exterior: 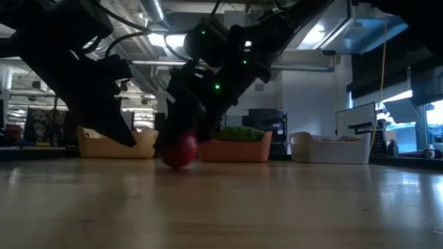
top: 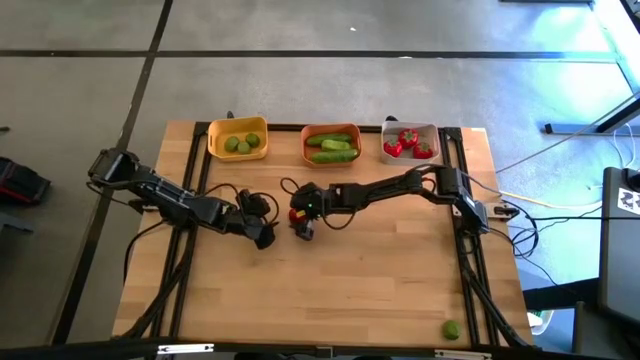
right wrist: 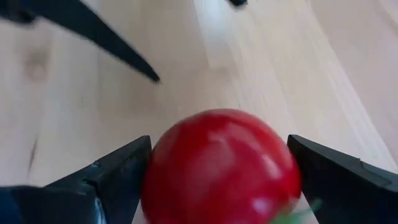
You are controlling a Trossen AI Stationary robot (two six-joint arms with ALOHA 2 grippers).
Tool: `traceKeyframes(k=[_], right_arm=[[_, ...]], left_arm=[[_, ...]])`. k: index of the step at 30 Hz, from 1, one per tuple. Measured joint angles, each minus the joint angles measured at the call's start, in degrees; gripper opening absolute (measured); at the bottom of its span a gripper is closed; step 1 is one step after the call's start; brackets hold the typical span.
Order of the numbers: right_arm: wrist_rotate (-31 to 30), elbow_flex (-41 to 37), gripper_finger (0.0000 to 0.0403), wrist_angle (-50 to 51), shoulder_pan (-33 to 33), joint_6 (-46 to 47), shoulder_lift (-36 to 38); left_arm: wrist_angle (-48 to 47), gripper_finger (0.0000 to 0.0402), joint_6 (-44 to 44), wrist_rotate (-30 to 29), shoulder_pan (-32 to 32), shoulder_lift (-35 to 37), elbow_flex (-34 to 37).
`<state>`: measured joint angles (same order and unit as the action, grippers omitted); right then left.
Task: Sort produce into baskets
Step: Put the tomato into the white bin
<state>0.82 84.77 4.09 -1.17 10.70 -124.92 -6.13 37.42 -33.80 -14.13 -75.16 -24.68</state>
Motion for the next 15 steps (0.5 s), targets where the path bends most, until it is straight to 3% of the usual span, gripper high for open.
traceKeyframes(k=[5, 12, 15], right_arm=[[0.22, -0.04, 0.0356, 0.38, 0.02, -0.1, 0.0], [0.24, -0.09, 0.0274, 0.29, 0.02, -0.46, 0.02], [0.0, -0.09, 0.026, 0.47, 0.02, -0.63, 0.04]], left_arm=[[0.0, 0.034, 0.01, 0.0, 0.0, 0.0, 0.01], [-0.02, 0.034, 0.01, 0.0, 0.0, 0.0, 0.0], [-0.02, 0.034, 0.04, 0.02, 0.0, 0.0, 0.01]])
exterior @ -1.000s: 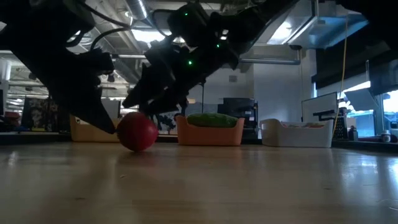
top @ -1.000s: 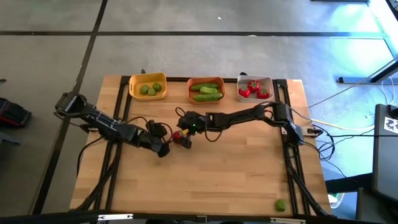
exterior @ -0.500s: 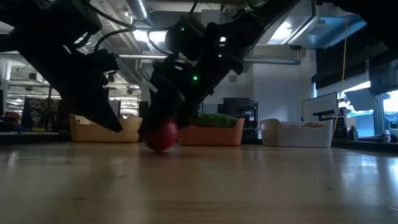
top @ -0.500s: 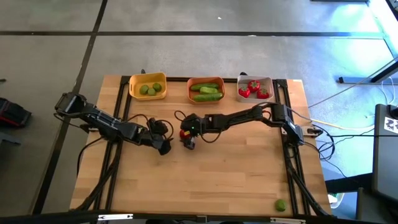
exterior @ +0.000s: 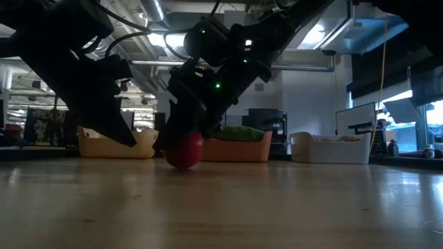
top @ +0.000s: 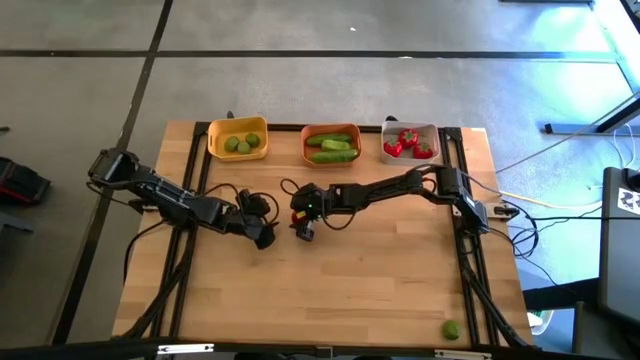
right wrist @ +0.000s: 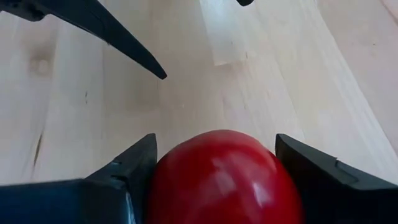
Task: Sort produce into baskets
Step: Put the tomato into the white bin
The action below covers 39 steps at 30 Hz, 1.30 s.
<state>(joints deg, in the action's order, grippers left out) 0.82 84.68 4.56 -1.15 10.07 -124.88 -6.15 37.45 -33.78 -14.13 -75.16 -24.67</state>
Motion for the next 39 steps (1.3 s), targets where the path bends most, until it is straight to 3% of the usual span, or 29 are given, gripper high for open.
traceKeyframes(k=[8, 29, 39], right_arm=[[-1.83, -0.07, 0.0281, 9.64, 0.09, -1.73, 3.69], [-22.79, -0.04, 0.0271, 41.16, -0.05, -9.12, 19.78], [-26.76, -0.04, 0.027, 52.74, -5.81, -9.32, 24.45]], left_arm=[[0.04, 0.034, 0.33, 0.02, -0.07, 0.0, 0.0], [1.31, 0.034, 1.2, 0.02, -0.09, 0.0, -0.02], [1.27, 0.034, 1.49, 0.02, -0.09, 0.0, -0.02]])
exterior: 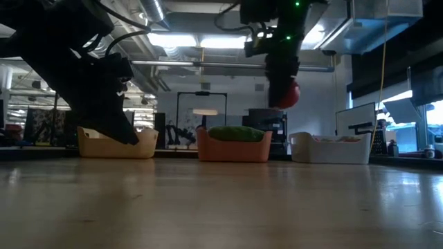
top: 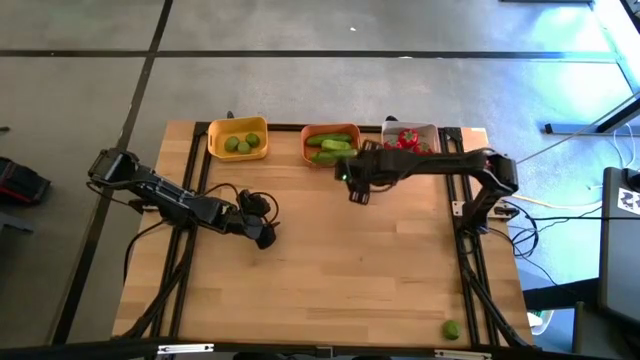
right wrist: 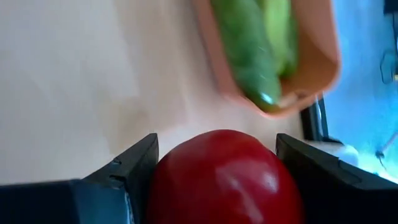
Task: Sort produce into baskets
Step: Put the tomato into the white bin
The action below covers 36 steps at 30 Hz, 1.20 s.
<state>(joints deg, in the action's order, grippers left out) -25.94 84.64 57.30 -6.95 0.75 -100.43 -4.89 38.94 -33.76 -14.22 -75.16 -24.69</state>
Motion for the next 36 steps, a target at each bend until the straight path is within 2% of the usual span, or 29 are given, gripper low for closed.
traceKeyframes(k=[8, 11, 17, 24, 30, 36], right_arm=[[-0.69, -1.7, 0.027, 1.49, -9.23, -1.28, 5.51], [-0.67, -7.92, 0.027, -1.14, -13.2, -1.22, 9.16], [-0.01, -21.5, 0.0272, -14.46, -23.19, -1.3, 16.37], [2.14, -30.79, 0.0282, -25.8, -32.49, -0.96, 17.95], [3.5, -35.82, 0.0283, -33.66, -35.83, 0.34, 17.78], [2.1, -38.51, 0.0284, -35.77, -35.96, 0.35, 17.78]], left_arm=[[-0.02, 0.034, 0.07, 0.0, 0.02, 0.0, 0.0], [-0.02, 0.034, 0.57, 0.0, 0.02, 0.0, 0.0], [0.01, 0.034, 1.46, 0.0, 0.02, 0.0, 0.0], [0.26, 0.034, 1.39, 0.0, 0.02, 0.0, 0.0], [1.22, 0.034, 0.57, -0.02, 0.02, 0.0, 0.0], [1.24, 0.034, 0.09, -0.03, 0.02, 0.0, 0.0]])
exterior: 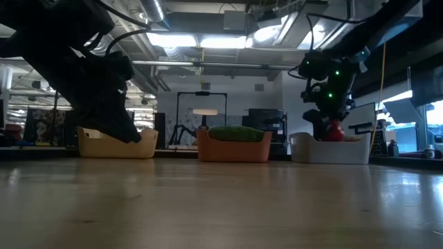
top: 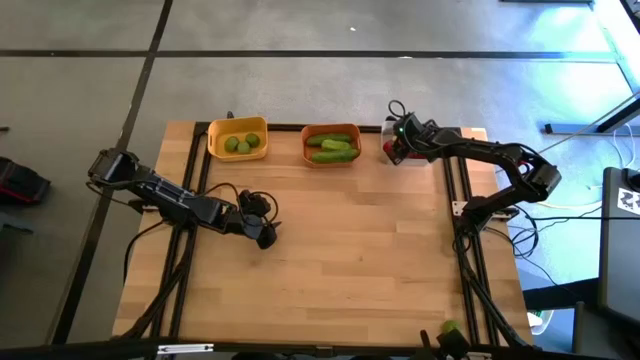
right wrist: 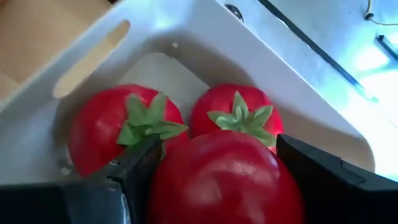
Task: Sort produce into baskets
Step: Put the tomato into the white bin
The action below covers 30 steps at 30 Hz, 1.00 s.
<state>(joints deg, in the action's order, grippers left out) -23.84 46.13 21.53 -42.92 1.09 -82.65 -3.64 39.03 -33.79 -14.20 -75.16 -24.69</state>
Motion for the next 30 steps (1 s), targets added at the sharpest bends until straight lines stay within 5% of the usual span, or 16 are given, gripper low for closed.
traceKeyframes(k=[25, 30], right_arm=[[2.67, -0.94, 0.0285, -4.35, 0.13, 1.95, -0.09], [3.92, -0.94, 0.0311, -4.49, -0.75, 4.25, -0.09]], left_arm=[[0.05, 0.034, 0.05, 0.01, 0.0, 0.0, 0.0], [0.05, 0.034, 0.06, 0.01, 0.0, 0.0, 0.0]])
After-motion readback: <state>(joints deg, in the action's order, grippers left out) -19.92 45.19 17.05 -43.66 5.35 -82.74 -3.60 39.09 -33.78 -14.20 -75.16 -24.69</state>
